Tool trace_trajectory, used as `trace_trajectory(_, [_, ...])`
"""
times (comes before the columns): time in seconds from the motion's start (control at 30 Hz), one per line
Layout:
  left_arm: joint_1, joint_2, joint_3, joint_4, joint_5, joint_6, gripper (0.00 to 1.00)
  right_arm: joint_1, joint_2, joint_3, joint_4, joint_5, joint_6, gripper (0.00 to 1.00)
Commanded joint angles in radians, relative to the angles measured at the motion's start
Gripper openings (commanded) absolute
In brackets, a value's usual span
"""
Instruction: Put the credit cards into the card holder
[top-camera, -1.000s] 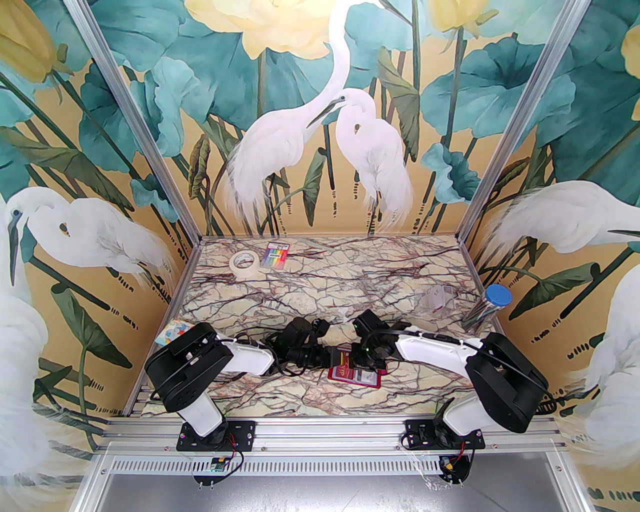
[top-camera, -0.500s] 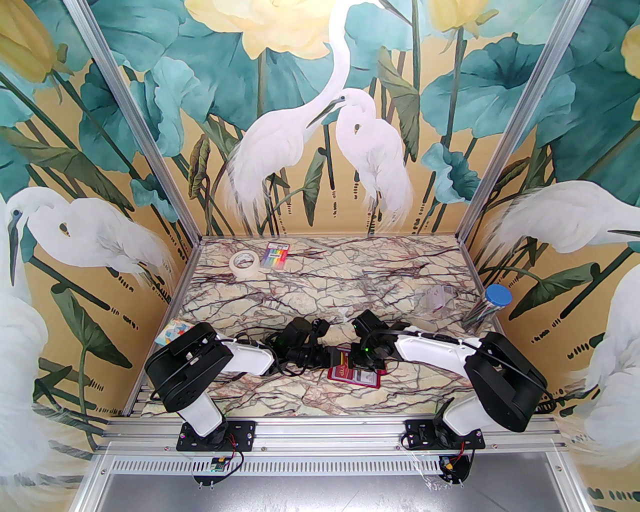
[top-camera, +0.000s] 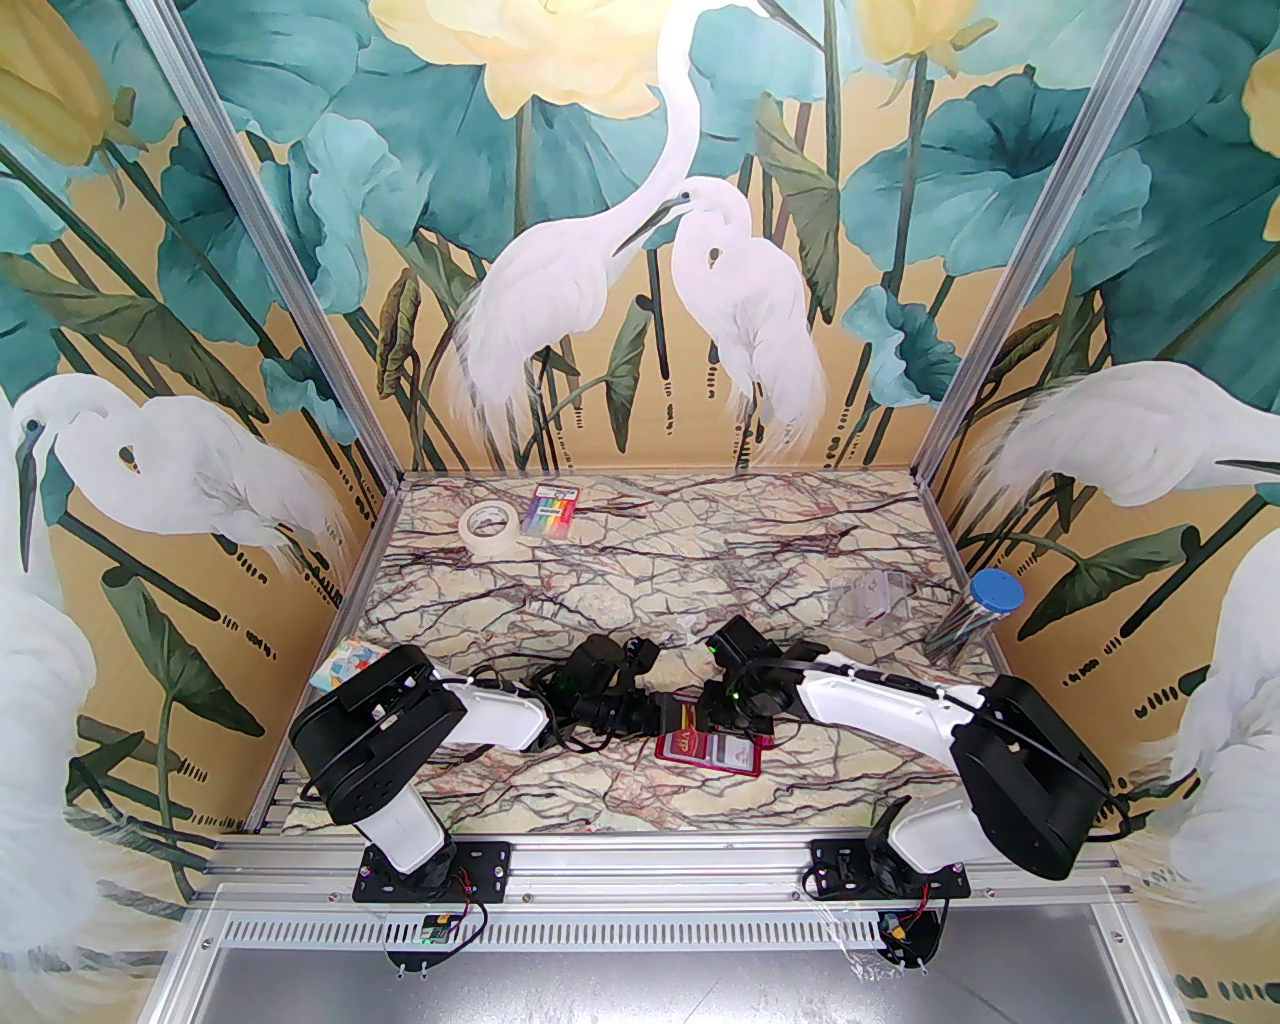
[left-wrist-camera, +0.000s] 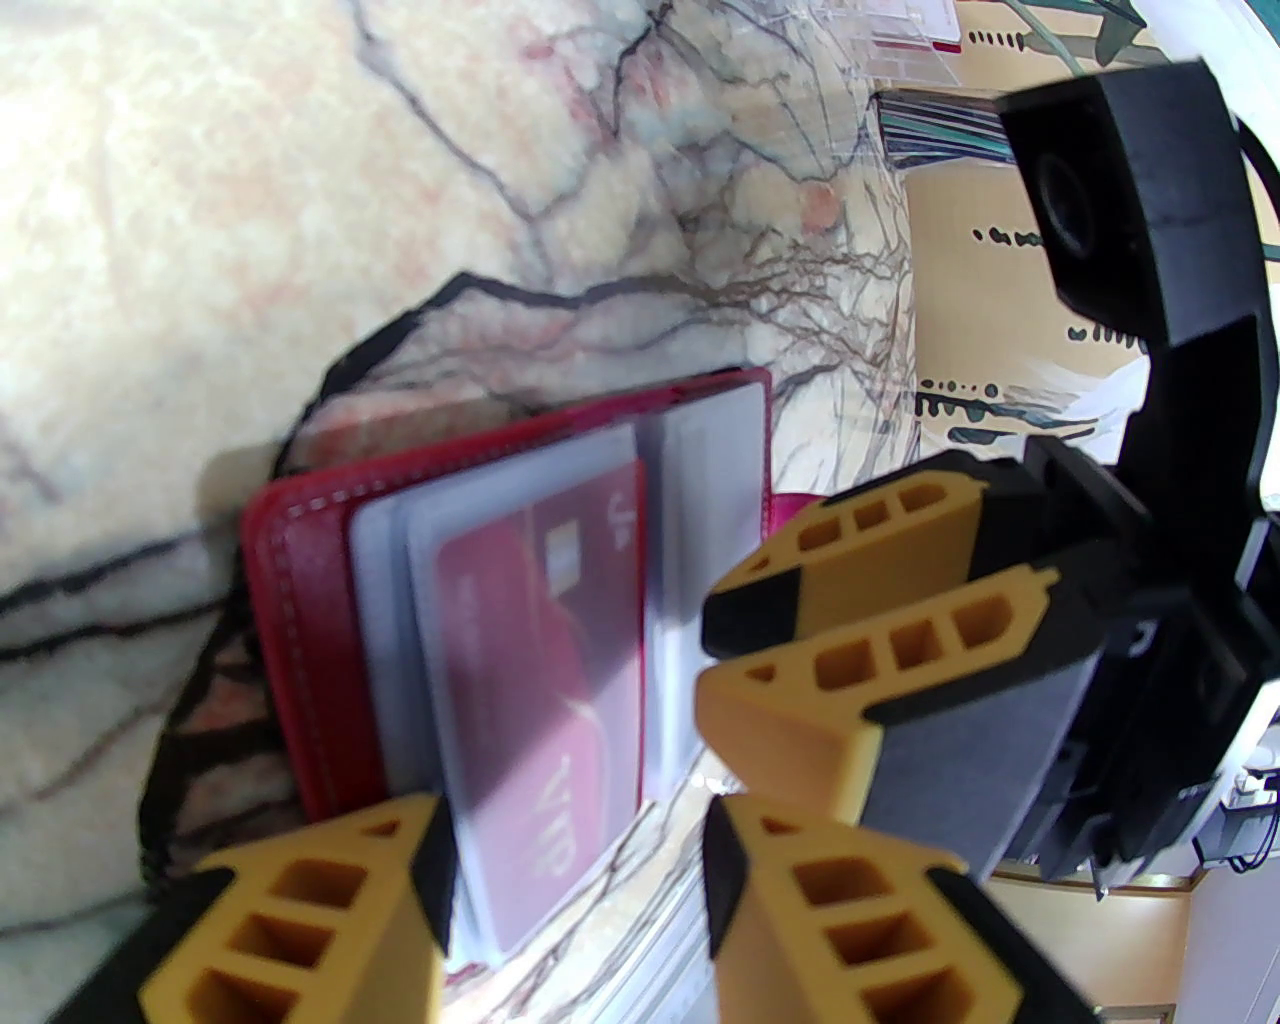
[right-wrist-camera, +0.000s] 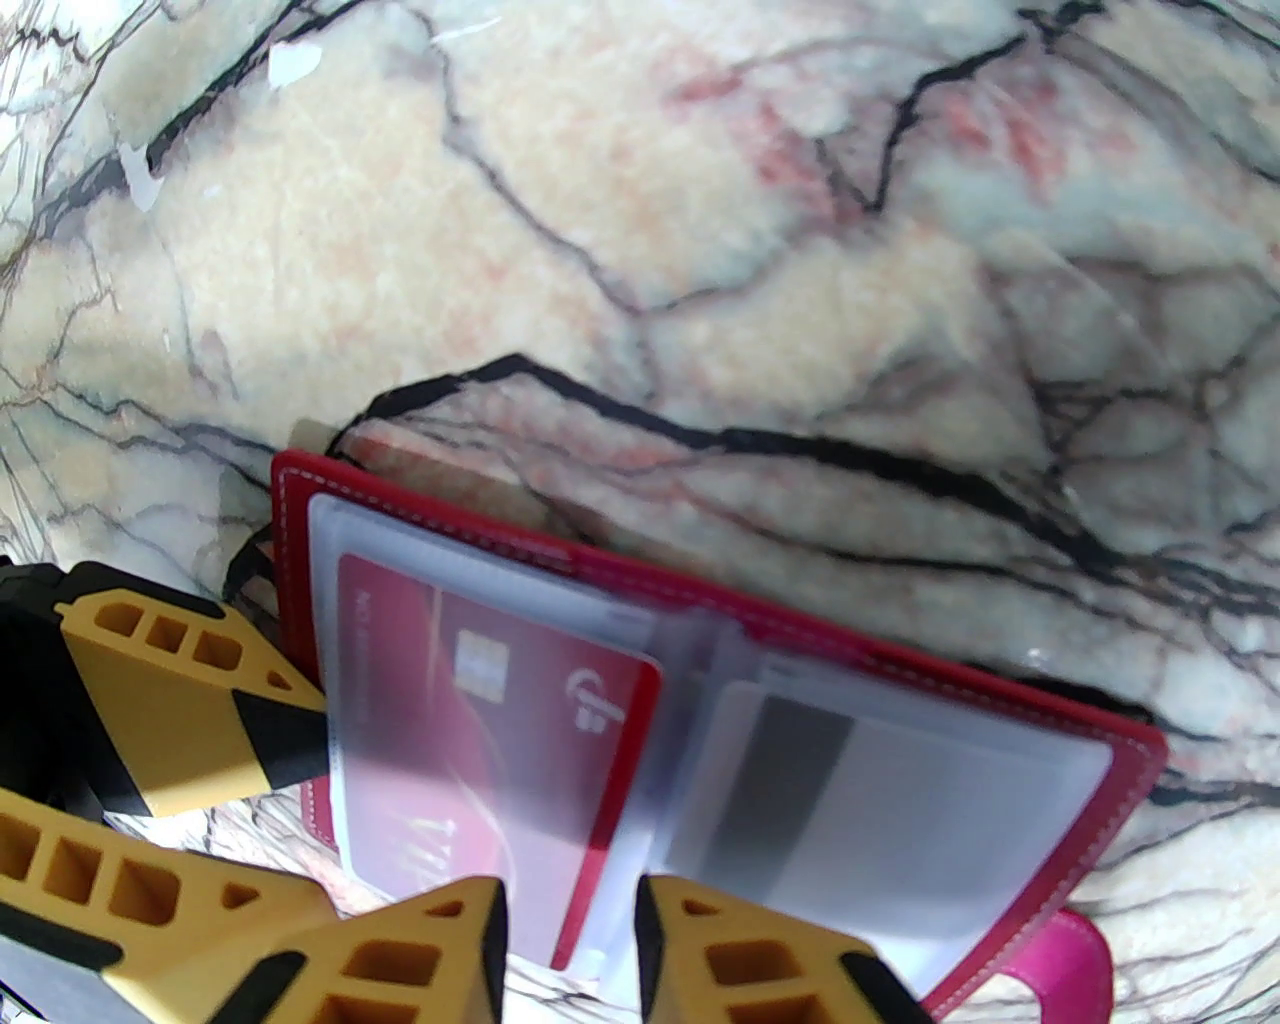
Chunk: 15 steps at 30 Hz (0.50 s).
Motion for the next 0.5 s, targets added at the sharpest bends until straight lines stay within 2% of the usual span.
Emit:
trace_trajectory(0.0, [-0.009,0.033,0.006,-0.037,-0.024,0.024,0.46,0.004,-0.001,0.021,-0.019,0.031,0.018,0.23])
trace_trajectory(0.13, [-0.009,0.033,0.006,-0.036,-0.024,0.024,0.46,0.006,0.016,0.022,0.000,0.019,0.023,0.18])
trace_trajectory(0.47, [-0.009,0.033,0.006,-0.036,-0.024,0.024,0.46,0.007,0.063,0.031,0.022,0.007,0.017,0.18])
